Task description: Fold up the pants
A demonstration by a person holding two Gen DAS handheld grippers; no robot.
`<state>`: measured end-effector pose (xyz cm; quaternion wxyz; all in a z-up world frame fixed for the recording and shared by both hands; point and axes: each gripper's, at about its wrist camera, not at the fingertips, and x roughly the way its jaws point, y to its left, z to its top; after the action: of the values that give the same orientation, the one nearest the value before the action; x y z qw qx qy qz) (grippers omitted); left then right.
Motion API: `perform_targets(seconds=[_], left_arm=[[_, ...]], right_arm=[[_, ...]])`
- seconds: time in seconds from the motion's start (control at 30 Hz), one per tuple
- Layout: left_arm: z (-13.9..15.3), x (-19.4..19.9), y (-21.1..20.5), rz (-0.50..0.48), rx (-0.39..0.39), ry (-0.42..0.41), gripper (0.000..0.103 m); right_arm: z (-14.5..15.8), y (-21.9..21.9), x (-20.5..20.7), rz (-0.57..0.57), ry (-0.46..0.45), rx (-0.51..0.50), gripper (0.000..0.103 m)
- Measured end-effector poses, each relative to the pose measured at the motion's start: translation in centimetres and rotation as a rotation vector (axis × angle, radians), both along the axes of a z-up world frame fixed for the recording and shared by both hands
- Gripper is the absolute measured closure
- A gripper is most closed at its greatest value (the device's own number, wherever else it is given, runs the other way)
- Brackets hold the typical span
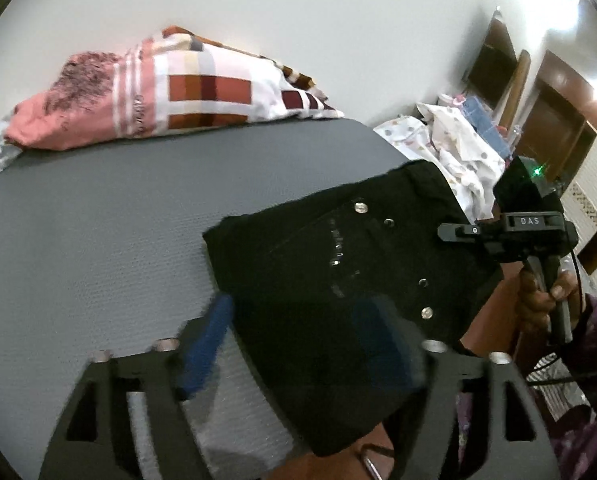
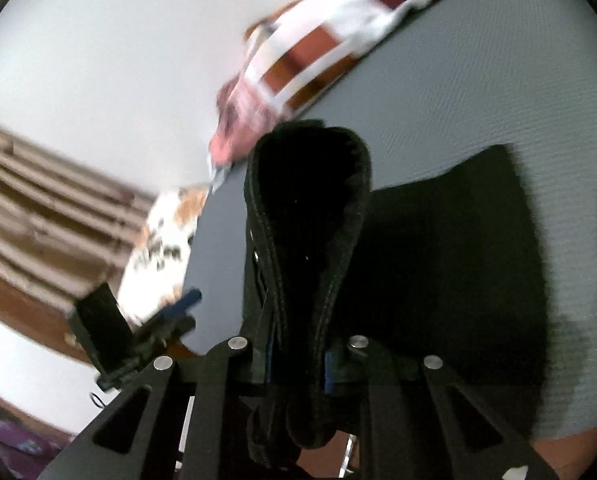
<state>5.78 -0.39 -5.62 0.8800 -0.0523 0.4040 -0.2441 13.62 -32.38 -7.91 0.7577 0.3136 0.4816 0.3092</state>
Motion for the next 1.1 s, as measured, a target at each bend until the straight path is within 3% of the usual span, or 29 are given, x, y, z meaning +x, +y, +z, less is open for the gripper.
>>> perform_targets(seconds=[0.13,0.27,0.47,0.67,0.83,1.0,1.1], left_arm=[[-1.8,1.1,-2.5,-0.015,0.048,0.014,0.023],[-4.0,2.1,-4.0,-0.009,0.099,0.091,0.023],[-4.5,1.9,-3.5,0.019,0.115,0.089,0.023],[-5.5,2.5,-2.5,0.050,0.078,0.142,0.023],[-5.1,2.3,-2.2,0.047,0.039,0.135,0.023],[-6.5,2.8,-3.0,0.038,0.066,0.147,0.023],[-7.6,2.8,-3.0,0.039,0.041,0.183,0.023]], right_arm=[[-3.5,-4.3,-0.3,-0.097,0.085,0.021,0.087],[-5.8,-5.6,-0.8,-0.132,0.126,0.083,0.087],[-4.1,-5.1,-0.8,-0.121,0.076,0.096,0.087],[-6.1,-7.1,-1.1,-0.155,0.107,0.085,0.087],[-4.1,-6.8,-1.5,-0.147,0.058,0.033,0.088],[-6.2,-7.7,-1.1,-0.156,0.099,0.035,0.087],[-6.9,-9.5,-1.3,-0.215,0.136,0.112,0.079]])
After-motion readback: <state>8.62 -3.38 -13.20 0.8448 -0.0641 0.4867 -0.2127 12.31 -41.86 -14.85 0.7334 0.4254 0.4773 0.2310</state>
